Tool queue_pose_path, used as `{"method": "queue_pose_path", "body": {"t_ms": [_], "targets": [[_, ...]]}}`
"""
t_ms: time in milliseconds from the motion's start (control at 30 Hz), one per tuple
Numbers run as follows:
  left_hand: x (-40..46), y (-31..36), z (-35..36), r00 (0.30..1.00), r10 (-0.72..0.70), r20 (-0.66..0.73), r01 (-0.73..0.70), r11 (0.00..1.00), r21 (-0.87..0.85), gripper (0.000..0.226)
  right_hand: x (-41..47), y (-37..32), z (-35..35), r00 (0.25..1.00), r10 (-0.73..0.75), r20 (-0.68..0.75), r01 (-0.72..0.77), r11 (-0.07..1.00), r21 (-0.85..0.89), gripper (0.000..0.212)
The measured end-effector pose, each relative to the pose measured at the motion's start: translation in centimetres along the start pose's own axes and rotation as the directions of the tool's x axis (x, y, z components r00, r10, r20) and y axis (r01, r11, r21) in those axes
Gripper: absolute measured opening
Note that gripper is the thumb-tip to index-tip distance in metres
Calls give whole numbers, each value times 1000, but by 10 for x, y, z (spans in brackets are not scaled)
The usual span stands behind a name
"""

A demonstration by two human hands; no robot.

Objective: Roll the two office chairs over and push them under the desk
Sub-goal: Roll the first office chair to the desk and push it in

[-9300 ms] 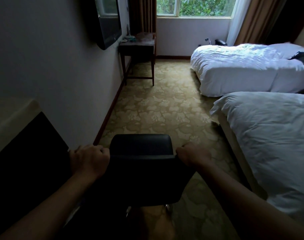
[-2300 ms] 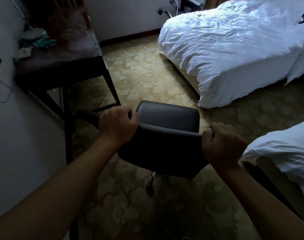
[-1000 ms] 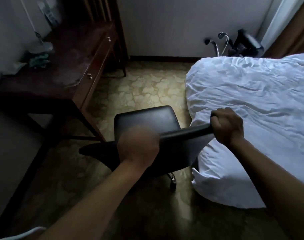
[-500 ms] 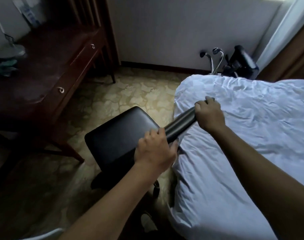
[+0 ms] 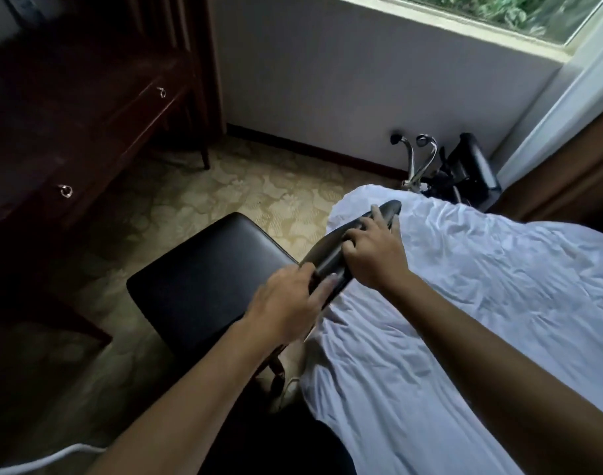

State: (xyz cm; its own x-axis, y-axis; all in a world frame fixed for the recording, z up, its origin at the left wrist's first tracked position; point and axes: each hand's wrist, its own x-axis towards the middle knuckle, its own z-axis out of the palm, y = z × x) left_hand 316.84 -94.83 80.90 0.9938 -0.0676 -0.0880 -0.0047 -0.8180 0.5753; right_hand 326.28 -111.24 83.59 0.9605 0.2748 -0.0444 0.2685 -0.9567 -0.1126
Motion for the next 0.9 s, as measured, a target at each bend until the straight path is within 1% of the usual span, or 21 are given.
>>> {"method": "queue_pose_path", "body": {"t_ms": [33, 100, 133, 167, 233, 267, 333, 433, 533, 667, 767, 833, 900], "targets": [[6, -16, -5, 998, -39, 54, 39, 999, -3, 54, 8, 8, -1, 998, -55, 19, 55, 998, -12, 45], [17, -55, -9, 970, -130, 208, 112, 989, 98, 44, 26, 22, -5, 986, -155, 60, 158, 987, -39, 47], [22, -72, -7, 947, -186, 261, 170, 982, 84, 37, 40, 29, -4, 975, -207, 79, 212, 976, -57, 46], [26, -84, -3, 933, -221, 285, 218, 975, 41, 33, 52, 31, -5, 964, -254, 80, 259, 964, -66, 44], [37, -90, 4, 925, -260, 276, 284, 958, -50, 32, 67, 30, -5, 944, -324, 65, 329, 941, -83, 36], [53, -89, 13, 917, -300, 263, 335, 937, -96, 33, 86, 31, -1, 925, -370, 87, 376, 923, -79, 34], [64, -77, 18, 913, -304, 273, 341, 934, -102, 36, 86, 26, -6, 905, -412, 103, 420, 904, -78, 32], [91, -57, 29, 882, -353, 314, 403, 908, -111, 44, 97, 28, -4, 820, -518, 243, 539, 842, -24, 33], [103, -41, 33, 869, -415, 269, 460, 878, -130, 54, 105, 29, -9, 755, -584, 298, 600, 799, 45, 37], [97, -36, 45, 834, -508, 213, 534, 841, -84, 55, 110, 31, -6, 651, -623, 433, 671, 739, 54, 46], [92, -45, 50, 788, -580, 208, 602, 796, -59, 50, 133, 22, 4, 578, -629, 520, 693, 715, 93, 41], [90, -52, 50, 762, -614, 205, 635, 770, -55, 49, 156, 11, 19, 549, -630, 550, 723, 688, 65, 37], [88, -58, 49, 738, -654, 166, 670, 740, -62, 48, 177, -3, 37, 532, -630, 567, 747, 664, 38, 37]]}}
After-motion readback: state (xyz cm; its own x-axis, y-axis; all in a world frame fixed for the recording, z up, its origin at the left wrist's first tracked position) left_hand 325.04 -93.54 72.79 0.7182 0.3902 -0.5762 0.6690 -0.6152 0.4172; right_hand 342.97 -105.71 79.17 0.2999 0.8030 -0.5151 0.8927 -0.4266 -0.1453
